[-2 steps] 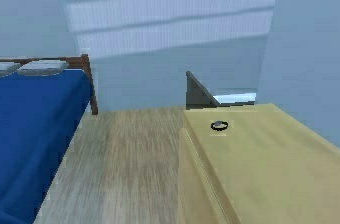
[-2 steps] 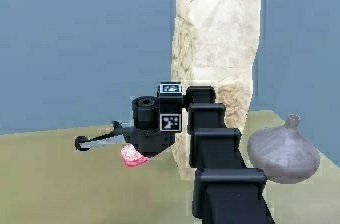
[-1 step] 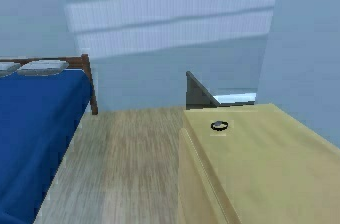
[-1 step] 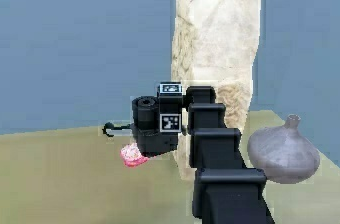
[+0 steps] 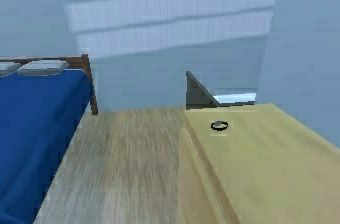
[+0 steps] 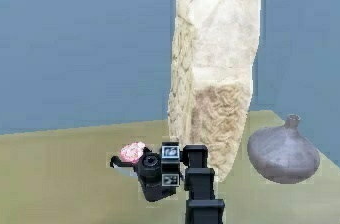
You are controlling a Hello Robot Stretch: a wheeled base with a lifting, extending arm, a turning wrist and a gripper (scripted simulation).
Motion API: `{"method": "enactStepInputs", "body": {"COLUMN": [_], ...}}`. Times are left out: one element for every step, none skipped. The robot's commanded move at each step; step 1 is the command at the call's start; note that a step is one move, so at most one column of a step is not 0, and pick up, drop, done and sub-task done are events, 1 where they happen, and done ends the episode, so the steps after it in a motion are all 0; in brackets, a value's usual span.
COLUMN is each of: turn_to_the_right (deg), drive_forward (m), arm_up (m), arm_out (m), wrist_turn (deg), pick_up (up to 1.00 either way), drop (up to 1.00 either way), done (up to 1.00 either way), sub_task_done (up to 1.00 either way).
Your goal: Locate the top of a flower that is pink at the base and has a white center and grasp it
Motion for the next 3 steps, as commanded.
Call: {"method": "enactStepInputs", "body": {"turn_to_the_right": [0.0, 0.0, 0.0], "drive_forward": [0.0, 0.0, 0.0], "arm_up": [0.0, 0.1, 0.0], "arm_out": [0.0, 0.0, 0.0], "wrist_turn": [0.0, 0.0, 0.0], "pick_up": [1.0, 0.0, 0.0], "drop": [0.0, 0.0, 0.0], "done": [0.0, 0.0, 1.0], "sub_task_done": [0.0, 0.0, 0.0]}}
